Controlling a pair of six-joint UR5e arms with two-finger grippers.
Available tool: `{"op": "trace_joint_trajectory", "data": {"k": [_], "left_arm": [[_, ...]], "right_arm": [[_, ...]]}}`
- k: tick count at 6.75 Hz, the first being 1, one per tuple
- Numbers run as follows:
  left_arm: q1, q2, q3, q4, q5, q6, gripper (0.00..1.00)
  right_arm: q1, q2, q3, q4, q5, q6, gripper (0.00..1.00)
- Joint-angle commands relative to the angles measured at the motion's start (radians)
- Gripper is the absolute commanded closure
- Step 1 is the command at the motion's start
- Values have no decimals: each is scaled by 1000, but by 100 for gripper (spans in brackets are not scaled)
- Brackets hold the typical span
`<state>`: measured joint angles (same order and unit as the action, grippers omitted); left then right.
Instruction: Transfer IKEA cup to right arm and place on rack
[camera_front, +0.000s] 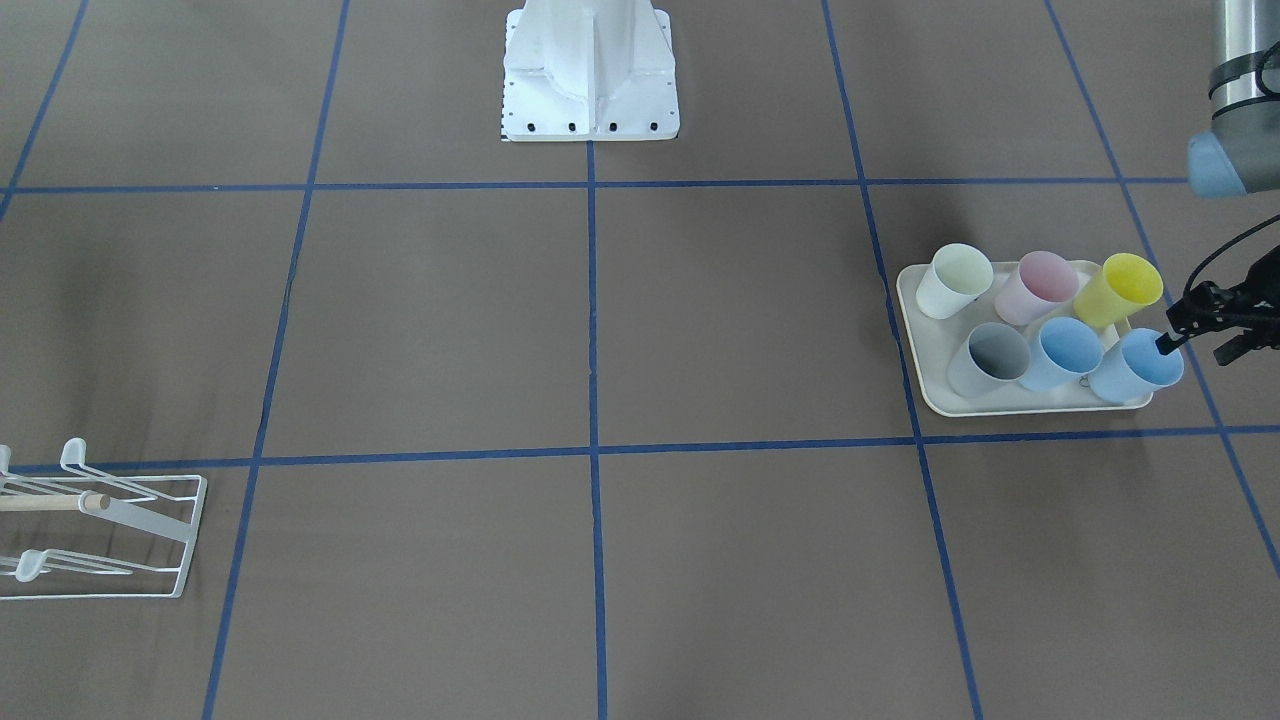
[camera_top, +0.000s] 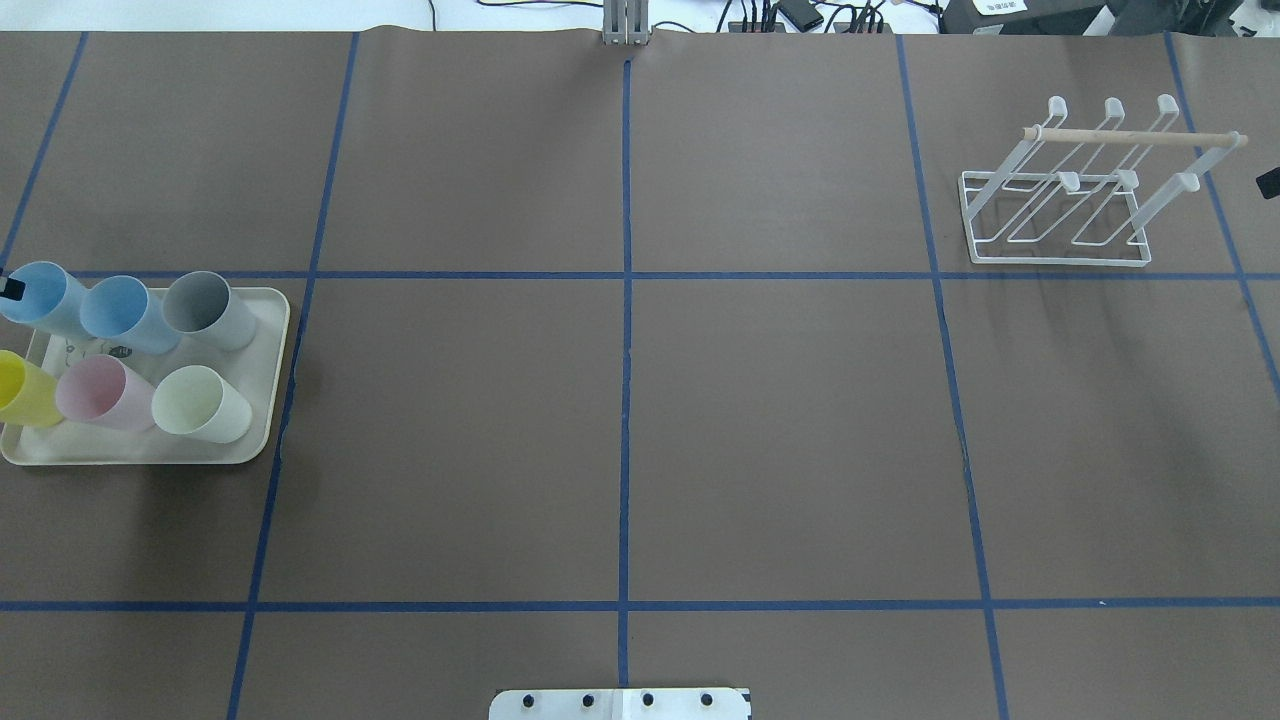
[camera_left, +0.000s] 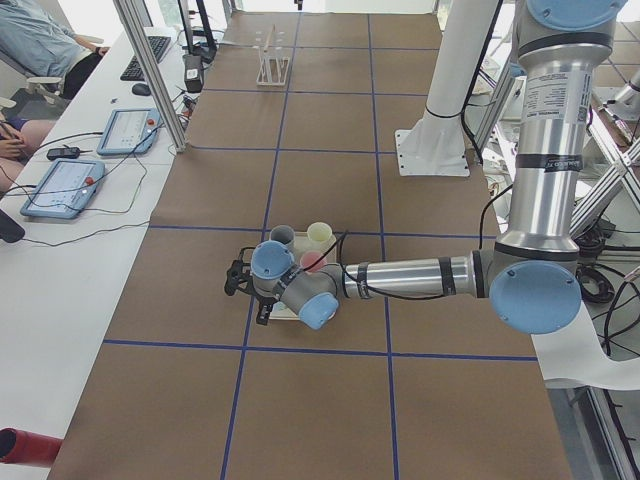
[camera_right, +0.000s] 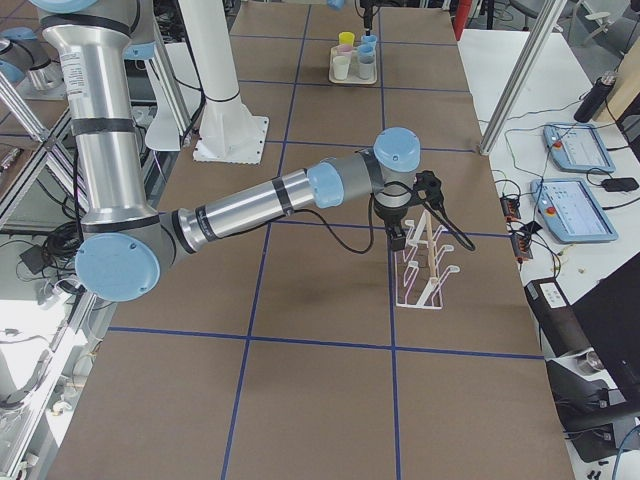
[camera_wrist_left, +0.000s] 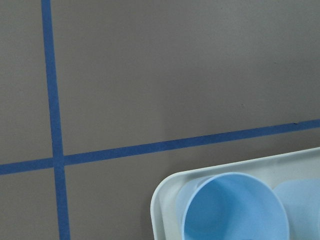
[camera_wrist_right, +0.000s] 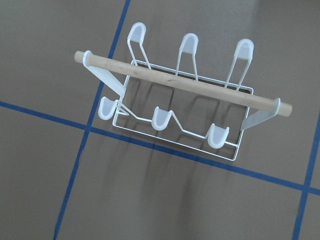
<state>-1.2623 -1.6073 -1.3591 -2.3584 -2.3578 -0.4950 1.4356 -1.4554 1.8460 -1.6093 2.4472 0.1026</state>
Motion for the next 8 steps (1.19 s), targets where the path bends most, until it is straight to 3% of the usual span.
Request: {"op": "trace_joint_trajectory", "data": {"k": [1, 2, 3, 4, 5, 7, 8], "left_arm": [[26, -8, 11, 1, 0, 0, 29], [49, -8, 12, 4, 2, -2, 32], [56, -8, 12, 4, 2, -2, 47], [57, -6, 12, 2, 2, 1, 71], [55, -5, 9, 2, 2, 1, 81], [8, 7, 9, 8, 5, 4, 81], [-61, 6, 11, 25, 5, 80, 88]], "right_arm": [[-3, 7, -1, 5, 1, 25, 0], [-3, 7, -1, 5, 1, 26, 0], [-3, 7, -1, 5, 1, 26, 0], [-3, 7, -1, 5, 1, 29, 0], [-3, 7, 1, 3, 1, 29, 0], [-3, 9, 1, 3, 1, 29, 0], [-3, 13, 1, 3, 3, 29, 0]]}}
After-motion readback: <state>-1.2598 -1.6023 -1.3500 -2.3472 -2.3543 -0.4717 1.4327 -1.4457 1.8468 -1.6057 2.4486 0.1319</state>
